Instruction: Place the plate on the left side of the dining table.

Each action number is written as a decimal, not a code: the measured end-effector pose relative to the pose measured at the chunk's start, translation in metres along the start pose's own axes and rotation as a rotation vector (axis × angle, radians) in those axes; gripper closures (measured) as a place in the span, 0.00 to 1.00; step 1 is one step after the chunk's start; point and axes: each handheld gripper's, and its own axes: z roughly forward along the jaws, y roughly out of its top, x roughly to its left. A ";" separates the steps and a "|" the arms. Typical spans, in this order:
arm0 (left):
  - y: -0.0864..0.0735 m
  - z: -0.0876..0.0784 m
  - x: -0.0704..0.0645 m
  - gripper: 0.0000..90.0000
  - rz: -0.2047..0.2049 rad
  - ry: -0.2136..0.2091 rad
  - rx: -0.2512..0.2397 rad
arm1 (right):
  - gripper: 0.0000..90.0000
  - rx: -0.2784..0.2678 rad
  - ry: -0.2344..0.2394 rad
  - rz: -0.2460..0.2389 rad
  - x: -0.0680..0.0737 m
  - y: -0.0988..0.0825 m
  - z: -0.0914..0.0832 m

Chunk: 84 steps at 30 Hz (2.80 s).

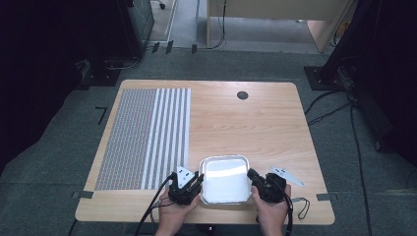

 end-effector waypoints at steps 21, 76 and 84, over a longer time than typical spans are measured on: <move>-0.001 0.002 -0.018 0.77 0.007 -0.047 0.047 | 0.96 0.025 -0.102 -0.138 0.002 -0.004 0.005; 0.046 -0.039 0.063 0.89 -0.083 0.104 -0.078 | 1.00 -0.018 0.008 -0.020 0.095 0.025 0.044; 0.052 -0.052 0.103 0.89 -0.107 0.157 -0.070 | 1.00 0.020 0.041 -0.005 0.136 0.023 0.076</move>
